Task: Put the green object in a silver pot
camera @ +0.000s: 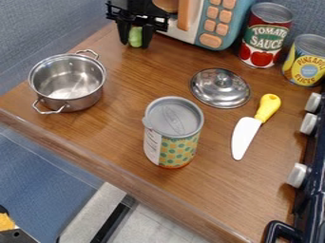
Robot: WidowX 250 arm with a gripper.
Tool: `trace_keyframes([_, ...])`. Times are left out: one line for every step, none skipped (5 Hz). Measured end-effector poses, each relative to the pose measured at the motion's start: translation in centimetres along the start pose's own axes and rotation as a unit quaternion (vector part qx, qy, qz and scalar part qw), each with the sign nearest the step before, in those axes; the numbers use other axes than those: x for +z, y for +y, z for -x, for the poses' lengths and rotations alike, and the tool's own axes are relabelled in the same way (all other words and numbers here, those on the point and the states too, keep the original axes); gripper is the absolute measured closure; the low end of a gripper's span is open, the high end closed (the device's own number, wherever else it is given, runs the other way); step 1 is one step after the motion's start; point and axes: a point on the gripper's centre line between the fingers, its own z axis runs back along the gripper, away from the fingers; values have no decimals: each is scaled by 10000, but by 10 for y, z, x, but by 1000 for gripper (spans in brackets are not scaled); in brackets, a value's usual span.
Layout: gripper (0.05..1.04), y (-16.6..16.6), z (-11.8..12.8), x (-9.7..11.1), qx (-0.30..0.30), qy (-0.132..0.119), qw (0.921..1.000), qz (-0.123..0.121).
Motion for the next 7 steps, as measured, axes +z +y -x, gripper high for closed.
trace_keyframes([568, -1, 7, 10, 66, -1, 9999, 92])
trace_keyframes([568, 2, 14, 34, 163, -162, 9996, 140])
trace_keyframes([568, 10, 29, 56, 389, -250, 9985, 278])
trace_keyframes([568, 20, 57, 82, 540, -386, 9976, 213])
trace_keyframes([568, 34, 90, 103, 771, -529, 9956, -76])
trace_keyframes([568, 38, 114, 98, 905, -315, 9954, 55])
trace_keyframes([568, 42, 131, 93, 1049, -136, 9943, 117])
